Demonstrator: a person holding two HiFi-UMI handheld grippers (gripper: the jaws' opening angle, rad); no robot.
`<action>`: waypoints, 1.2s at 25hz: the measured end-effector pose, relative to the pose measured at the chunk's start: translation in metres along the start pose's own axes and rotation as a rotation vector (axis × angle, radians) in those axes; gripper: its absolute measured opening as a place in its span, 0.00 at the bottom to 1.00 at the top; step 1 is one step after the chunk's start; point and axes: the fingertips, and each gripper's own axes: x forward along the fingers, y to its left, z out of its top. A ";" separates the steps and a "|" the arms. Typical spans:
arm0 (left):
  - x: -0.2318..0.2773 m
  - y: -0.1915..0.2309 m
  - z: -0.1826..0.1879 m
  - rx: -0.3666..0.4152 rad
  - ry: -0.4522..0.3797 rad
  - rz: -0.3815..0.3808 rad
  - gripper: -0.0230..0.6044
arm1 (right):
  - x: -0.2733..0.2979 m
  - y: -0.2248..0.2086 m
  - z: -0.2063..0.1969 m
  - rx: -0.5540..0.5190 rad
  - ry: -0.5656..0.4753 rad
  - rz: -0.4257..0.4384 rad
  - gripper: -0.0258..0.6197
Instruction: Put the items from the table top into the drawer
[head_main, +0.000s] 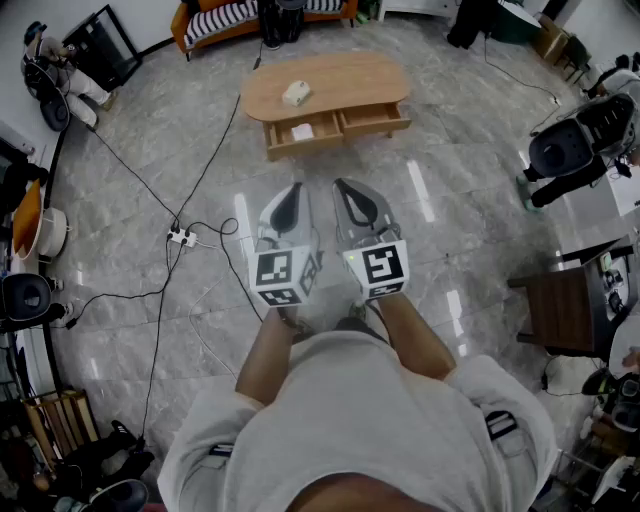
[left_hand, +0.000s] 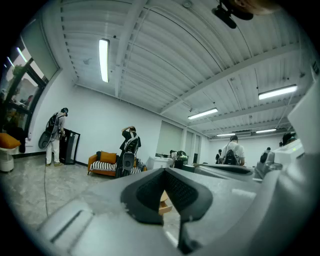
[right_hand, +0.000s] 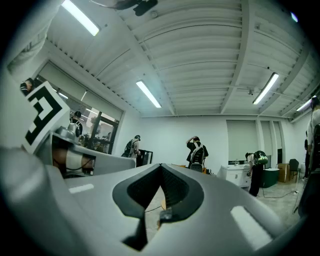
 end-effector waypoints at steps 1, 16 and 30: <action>-0.003 0.004 -0.001 -0.001 0.002 0.003 0.07 | 0.001 0.003 0.002 -0.004 -0.011 0.000 0.05; -0.037 0.075 -0.021 -0.038 0.031 0.024 0.07 | 0.019 0.060 -0.015 0.033 0.016 -0.034 0.05; 0.044 0.114 -0.037 -0.019 0.088 0.036 0.07 | 0.104 0.007 -0.052 0.078 0.038 -0.021 0.05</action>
